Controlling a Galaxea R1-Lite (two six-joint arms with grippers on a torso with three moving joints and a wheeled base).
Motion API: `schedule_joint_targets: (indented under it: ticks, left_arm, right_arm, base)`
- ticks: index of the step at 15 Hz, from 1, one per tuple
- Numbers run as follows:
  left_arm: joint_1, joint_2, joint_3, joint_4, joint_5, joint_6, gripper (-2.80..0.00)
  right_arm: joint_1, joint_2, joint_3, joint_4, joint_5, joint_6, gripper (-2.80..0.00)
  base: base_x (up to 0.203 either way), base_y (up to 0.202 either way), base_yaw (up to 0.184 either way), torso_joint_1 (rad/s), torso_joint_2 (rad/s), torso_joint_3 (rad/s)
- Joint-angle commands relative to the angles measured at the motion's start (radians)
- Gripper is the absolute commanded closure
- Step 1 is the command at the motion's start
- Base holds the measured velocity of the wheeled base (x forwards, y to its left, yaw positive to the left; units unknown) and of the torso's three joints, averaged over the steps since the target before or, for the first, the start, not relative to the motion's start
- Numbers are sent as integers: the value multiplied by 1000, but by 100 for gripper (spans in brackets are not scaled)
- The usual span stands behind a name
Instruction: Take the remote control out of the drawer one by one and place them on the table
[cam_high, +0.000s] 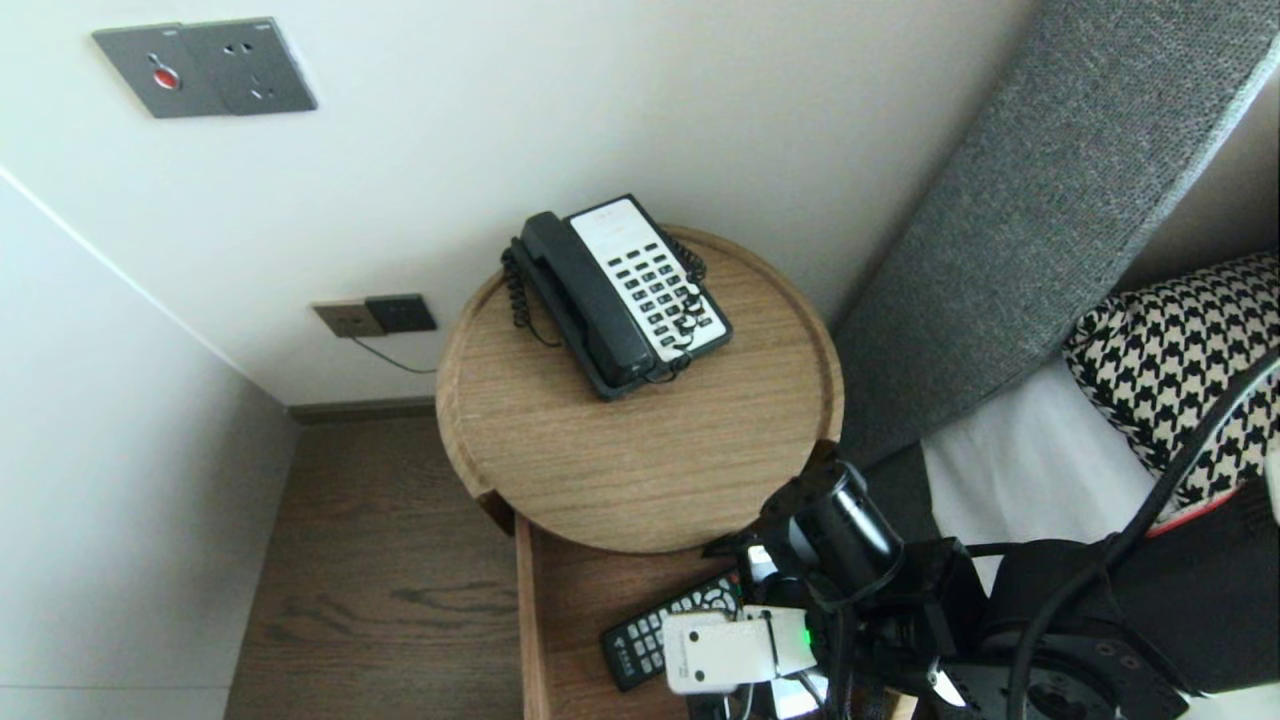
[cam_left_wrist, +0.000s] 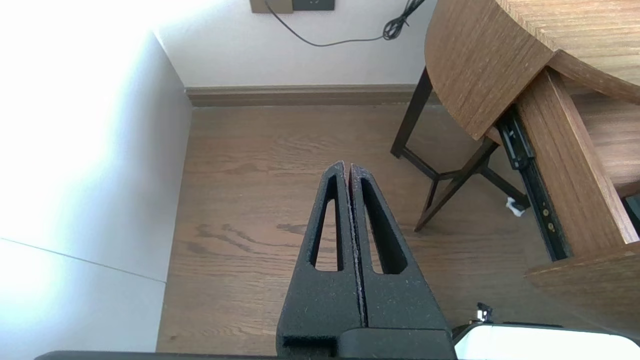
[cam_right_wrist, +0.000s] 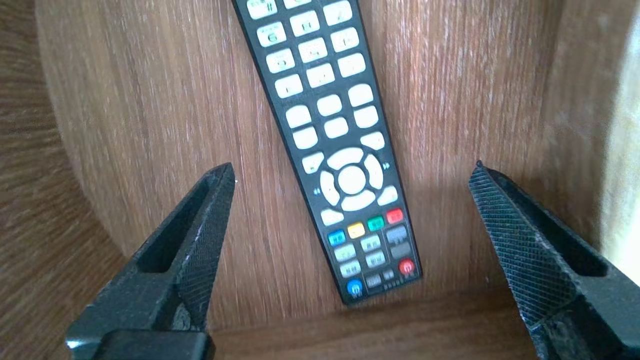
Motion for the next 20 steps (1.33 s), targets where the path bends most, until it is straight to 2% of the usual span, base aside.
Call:
schedule_joint_targets:
  ticks: [1, 20]
  left_arm:
    - [0, -2, 0, 1, 0, -1, 0]
    - [0, -2, 0, -1, 0, -1, 0]
  right_arm:
    - [10, 18, -6, 1, -1, -6, -280]
    - [-10, -1, -14, -3, 1, 3, -280]
  base:
    - [0, 0, 0, 0, 0, 0]
    - [0, 0, 0, 0, 0, 0]
